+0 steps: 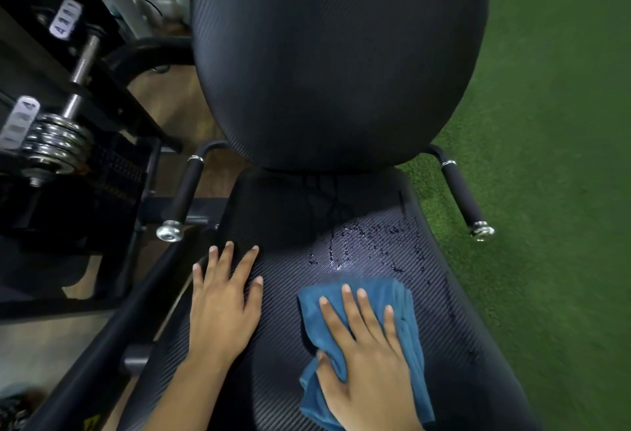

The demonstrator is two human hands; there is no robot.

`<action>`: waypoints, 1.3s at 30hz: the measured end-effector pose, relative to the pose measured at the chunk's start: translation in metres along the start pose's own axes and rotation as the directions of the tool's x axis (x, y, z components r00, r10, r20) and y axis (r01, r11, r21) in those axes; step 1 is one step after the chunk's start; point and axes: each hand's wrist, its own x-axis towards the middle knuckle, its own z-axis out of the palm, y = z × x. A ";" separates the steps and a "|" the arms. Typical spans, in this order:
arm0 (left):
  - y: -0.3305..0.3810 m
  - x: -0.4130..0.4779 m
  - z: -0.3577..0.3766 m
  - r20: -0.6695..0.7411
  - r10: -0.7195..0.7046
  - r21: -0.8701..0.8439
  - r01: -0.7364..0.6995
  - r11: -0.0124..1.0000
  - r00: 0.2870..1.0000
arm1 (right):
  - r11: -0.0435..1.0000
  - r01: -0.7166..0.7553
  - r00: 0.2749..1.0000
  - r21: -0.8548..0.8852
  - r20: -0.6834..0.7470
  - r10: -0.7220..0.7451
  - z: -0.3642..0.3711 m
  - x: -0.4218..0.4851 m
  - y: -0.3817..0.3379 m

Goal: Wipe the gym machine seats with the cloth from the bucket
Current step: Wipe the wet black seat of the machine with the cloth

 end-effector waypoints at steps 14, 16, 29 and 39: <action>-0.008 0.001 -0.001 0.038 0.045 -0.024 -0.044 0.999 0.998 | 0.998 0.056 0.998 -0.041 0.004 -0.056 0.008 0.021 -0.017; -0.010 0.001 -0.002 0.041 0.047 -0.007 -0.047 0.999 0.998 | 0.998 0.055 0.998 -0.017 -0.039 -0.055 0.007 0.004 -0.009; -0.009 -0.002 0.002 0.063 0.049 0.120 -0.057 0.991 0.997 | 0.999 -0.029 0.999 -0.041 -0.034 0.027 0.008 0.037 -0.018; -0.010 -0.002 0.004 0.053 0.066 0.109 -0.072 0.991 0.996 | 0.992 -0.097 0.995 -0.074 -0.006 0.097 0.017 0.083 -0.019</action>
